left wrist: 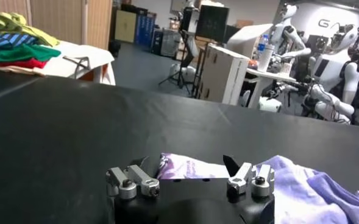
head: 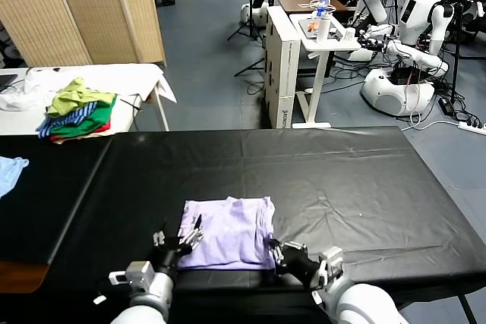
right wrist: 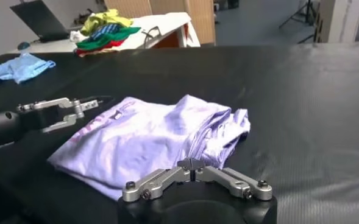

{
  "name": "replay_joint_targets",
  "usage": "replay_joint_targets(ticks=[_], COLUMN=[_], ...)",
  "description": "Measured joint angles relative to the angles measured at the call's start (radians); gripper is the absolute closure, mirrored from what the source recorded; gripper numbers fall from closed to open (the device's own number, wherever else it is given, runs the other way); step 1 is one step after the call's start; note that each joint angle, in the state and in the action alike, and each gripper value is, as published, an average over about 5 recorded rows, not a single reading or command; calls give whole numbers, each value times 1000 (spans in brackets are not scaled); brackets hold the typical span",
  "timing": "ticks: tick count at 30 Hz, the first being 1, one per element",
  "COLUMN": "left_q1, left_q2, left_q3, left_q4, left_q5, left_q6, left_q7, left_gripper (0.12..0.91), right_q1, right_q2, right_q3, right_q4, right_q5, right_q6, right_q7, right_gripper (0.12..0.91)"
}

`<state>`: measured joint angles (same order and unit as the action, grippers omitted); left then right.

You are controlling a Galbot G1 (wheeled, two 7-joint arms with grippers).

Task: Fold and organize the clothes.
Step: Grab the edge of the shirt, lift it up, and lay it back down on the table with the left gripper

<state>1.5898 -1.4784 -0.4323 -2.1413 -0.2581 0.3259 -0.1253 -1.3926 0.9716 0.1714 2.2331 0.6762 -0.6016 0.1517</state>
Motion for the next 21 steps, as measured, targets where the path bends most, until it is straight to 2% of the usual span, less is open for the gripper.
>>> replay_joint_targets(ticks=[8, 10, 13, 16, 21], left_q1=[2, 3, 1, -1, -2], left_q2=[-4, -4, -7, -13, -22], left_q3=[0, -1, -3, -9, -29], left_q4=[3, 4, 5, 9, 23], left_q5=[1, 1, 0, 1, -4], left_q6=[-5, -7, -11, -20, -47], left_q7=[-1, -1, 0, 9, 37], left_gripper=[123, 123, 123, 123, 123], right_q1=[-42, -44, -40, -37, -48], right_q2=[34, 40, 38, 25, -6], right_q3=[8, 14, 32, 63, 144], right_q4=[-14, -17, -14, -1, 15], right_q5=[-7, -17, -35, -30, 21], right_q6=[-22, -13, 20, 56, 85], right_q7=[27, 16, -20, -64, -92], right_gripper=[886, 886, 877, 775, 463])
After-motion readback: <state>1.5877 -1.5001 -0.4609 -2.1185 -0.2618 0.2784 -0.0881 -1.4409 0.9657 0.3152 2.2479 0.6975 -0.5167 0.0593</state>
